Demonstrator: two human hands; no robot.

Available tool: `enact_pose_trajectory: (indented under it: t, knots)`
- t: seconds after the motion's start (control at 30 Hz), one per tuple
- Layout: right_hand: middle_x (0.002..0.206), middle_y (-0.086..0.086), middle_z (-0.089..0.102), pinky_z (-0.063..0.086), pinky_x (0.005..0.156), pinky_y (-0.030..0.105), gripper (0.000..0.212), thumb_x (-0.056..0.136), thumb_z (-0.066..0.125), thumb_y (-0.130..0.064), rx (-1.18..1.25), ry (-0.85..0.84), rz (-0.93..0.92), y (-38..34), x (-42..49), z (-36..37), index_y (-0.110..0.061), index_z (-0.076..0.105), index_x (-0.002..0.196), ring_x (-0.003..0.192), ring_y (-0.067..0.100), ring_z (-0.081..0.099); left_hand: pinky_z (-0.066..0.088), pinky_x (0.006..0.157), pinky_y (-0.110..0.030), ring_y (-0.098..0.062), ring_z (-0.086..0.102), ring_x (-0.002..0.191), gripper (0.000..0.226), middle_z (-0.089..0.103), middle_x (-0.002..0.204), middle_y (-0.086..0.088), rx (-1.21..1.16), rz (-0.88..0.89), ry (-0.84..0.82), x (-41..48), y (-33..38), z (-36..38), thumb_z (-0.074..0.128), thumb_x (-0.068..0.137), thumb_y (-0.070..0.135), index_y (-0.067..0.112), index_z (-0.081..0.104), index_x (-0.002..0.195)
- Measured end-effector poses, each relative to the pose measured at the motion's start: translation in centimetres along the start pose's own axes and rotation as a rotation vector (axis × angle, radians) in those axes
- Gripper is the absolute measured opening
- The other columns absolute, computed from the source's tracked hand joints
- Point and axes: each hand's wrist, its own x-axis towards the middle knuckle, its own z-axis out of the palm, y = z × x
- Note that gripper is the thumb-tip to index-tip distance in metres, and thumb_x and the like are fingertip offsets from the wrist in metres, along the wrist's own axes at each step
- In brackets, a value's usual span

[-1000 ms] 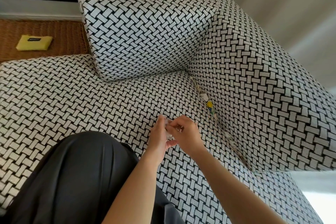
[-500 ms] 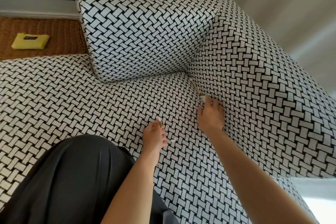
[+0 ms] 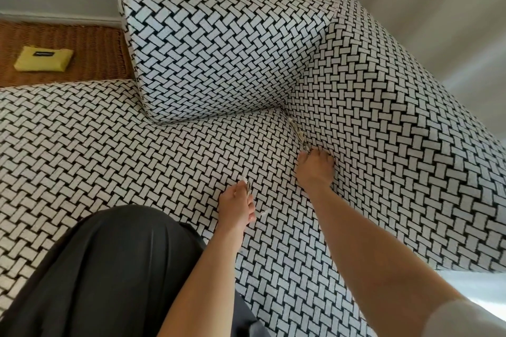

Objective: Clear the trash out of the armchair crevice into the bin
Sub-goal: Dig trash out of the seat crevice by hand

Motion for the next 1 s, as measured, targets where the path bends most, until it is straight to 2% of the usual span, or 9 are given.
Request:
enact_pose_trajectory:
  t: [0.17, 0.27, 0.4, 0.53, 0.73, 0.87, 1.0]
  knots:
    - [0.121, 0.009, 0.052, 0.037, 0.093, 0.040, 0.034, 0.098, 0.028, -0.037, 0.118, 0.051, -0.013, 0.3, -0.3, 0.6, -0.013, 0.046, 0.114, 0.114, 0.025, 0.041, 0.023, 0.037, -0.017, -0.006, 0.027, 0.042, 0.026, 0.036, 0.054, 0.006, -0.007, -0.007, -0.009, 0.1, 0.1, 0.0, 0.038, 0.099, 0.022, 0.011, 0.046, 0.077]
    - [0.112, 0.006, 0.057, 0.035, 0.088, 0.038, 0.029, 0.097, 0.029, -0.038, 0.183, 0.033, 0.014, 0.3, -0.4, 0.7, -0.017, 0.045, 0.108, 0.111, 0.023, 0.040, 0.024, 0.042, -0.019, -0.007, 0.027, 0.044, 0.027, 0.037, 0.054, 0.006, 0.003, -0.006, -0.004, 0.2, 0.1, 0.1, 0.038, 0.099, 0.023, 0.012, 0.046, 0.076]
    - [0.121, 0.014, 0.049, 0.034, 0.091, 0.037, 0.031, 0.097, 0.034, -0.040, 0.294, -0.020, 0.100, 0.3, -0.3, 0.5, -0.016, 0.040, 0.114, 0.113, 0.025, 0.040, 0.025, 0.047, -0.022, -0.008, 0.030, 0.045, 0.027, 0.038, 0.053, 0.006, 0.002, -0.004, 0.006, 0.3, 0.1, 0.3, 0.039, 0.099, 0.023, 0.012, 0.049, 0.077]
    - [0.126, 0.015, 0.047, 0.033, 0.098, 0.040, 0.035, 0.096, 0.037, -0.040, 0.342, -0.006, 0.100, 0.2, -0.3, 0.3, -0.017, 0.038, 0.122, 0.117, 0.026, 0.041, 0.027, 0.041, -0.018, -0.005, 0.031, 0.040, 0.025, 0.039, 0.056, 0.004, -0.013, -0.005, 0.011, 0.3, 0.1, 0.5, 0.040, 0.099, 0.022, 0.010, 0.052, 0.080]
    - [0.125, 0.007, 0.055, 0.030, 0.098, 0.043, 0.042, 0.098, 0.025, -0.041, 0.184, -0.022, 0.031, 0.2, 0.1, 0.5, -0.022, 0.040, 0.132, 0.124, 0.026, 0.036, 0.026, 0.046, -0.021, -0.007, 0.031, 0.041, 0.025, 0.038, 0.055, 0.004, -0.036, -0.021, 0.010, 0.4, 0.2, 0.6, 0.040, 0.099, 0.020, 0.010, 0.053, 0.080]
    - [0.138, 0.009, 0.043, 0.022, 0.105, 0.049, 0.049, 0.098, 0.017, -0.040, 0.108, -0.085, 0.125, -1.5, 0.9, -0.1, -0.017, 0.043, 0.132, 0.132, 0.031, 0.027, 0.027, 0.046, -0.021, -0.007, 0.032, 0.041, 0.027, 0.039, 0.054, 0.004, -0.041, -0.017, 0.000, 0.5, 0.2, 0.7, 0.040, 0.099, 0.020, 0.009, 0.050, 0.076]
    - [0.136, 0.011, 0.045, 0.020, 0.106, 0.050, 0.050, 0.098, 0.015, -0.034, 0.085, -0.106, 0.183, -2.3, 1.2, -0.1, -0.010, 0.046, 0.128, 0.131, 0.033, 0.026, 0.028, 0.046, -0.022, -0.008, 0.032, 0.043, 0.028, 0.040, 0.055, 0.003, -0.041, -0.020, -0.008, 0.6, 0.3, 0.7, 0.039, 0.099, 0.020, 0.009, 0.049, 0.076]
